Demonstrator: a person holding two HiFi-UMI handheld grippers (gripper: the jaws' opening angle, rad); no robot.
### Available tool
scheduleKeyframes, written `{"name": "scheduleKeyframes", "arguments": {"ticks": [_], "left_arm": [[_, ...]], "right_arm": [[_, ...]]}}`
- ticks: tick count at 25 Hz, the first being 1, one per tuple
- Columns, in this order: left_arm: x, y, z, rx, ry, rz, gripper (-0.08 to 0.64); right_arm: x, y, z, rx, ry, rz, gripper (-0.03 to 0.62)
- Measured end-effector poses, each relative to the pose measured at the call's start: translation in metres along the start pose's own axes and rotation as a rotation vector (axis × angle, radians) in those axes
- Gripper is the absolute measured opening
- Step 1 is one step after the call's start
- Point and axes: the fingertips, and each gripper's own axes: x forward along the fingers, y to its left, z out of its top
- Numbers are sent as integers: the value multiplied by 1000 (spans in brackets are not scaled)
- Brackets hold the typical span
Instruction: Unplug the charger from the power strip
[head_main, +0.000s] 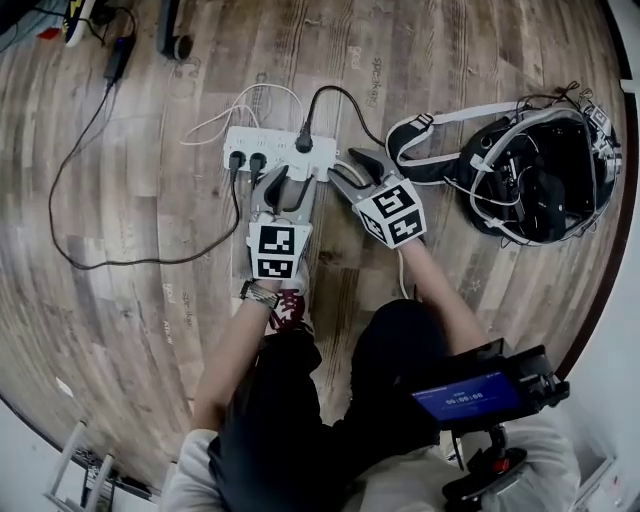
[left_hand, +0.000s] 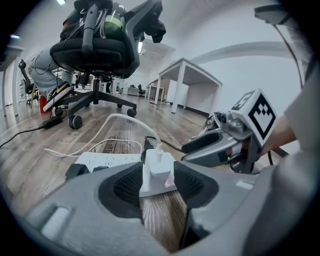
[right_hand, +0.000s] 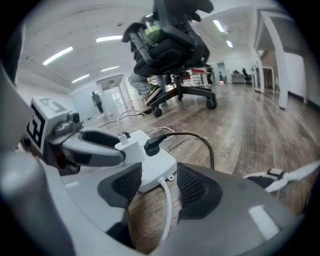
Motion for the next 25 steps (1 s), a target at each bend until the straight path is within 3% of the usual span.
{"name": "scheduleKeyframes", "arguments": {"ticks": [3,6,11,17,25], "left_arm": [[0,1,1,14,-5,-19,187],[4,3,1,11,-8,-28,187],[13,-2,2,30,0,-37,187],[18,1,-4,41,37,-26,186],[22,3,-1,59,25,-14,172]], "right_arm": [[7,9,0,-188,15,53,213],[16,16,-2,-290,25,130,207],[24,21,-1,-416,8,184,87],[29,22,-1,-374,-51,234,58],[31,24,3,-309,-111,269,14]]}}
